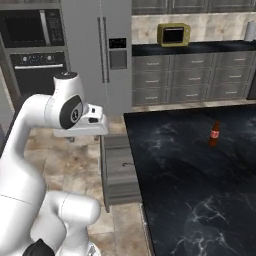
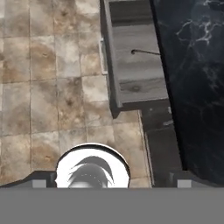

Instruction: Pick the ladle from the drawer and place it on the counter.

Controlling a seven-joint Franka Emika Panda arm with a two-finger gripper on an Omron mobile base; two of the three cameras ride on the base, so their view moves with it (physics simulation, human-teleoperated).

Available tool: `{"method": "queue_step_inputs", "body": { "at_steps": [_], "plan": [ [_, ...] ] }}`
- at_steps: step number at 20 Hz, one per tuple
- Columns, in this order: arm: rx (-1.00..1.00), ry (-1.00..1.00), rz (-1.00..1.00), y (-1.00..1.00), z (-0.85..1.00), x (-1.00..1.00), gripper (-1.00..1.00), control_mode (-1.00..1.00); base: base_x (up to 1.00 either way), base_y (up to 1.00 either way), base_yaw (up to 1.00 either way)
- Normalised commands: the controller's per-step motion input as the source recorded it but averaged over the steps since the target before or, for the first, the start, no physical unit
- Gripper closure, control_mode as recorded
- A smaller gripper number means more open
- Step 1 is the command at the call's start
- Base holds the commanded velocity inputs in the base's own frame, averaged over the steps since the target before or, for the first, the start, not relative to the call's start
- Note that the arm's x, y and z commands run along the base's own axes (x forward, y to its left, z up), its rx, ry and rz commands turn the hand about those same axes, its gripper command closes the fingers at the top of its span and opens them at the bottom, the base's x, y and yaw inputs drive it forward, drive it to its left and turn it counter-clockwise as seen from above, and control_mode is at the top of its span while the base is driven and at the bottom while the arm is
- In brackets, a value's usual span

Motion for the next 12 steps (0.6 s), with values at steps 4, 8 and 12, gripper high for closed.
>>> {"method": "queue_step_inputs", "body": {
  "at_steps": [4,8,12],
  "plan": [
    [0.00,0.19,0.36,0.04,-0.57,0.30,-1.00,-1.00,0.00,0.00,0.00],
    [-0.02,0.45,0.20,0.43,-0.79,0.60,-1.00,-1.00,0.00,0.00,0.00],
    [-0.01,0.39,0.08,0.24,-0.66,0.68,-1.00,-1.00,0.00,0.00,0.00]
  ]
}}
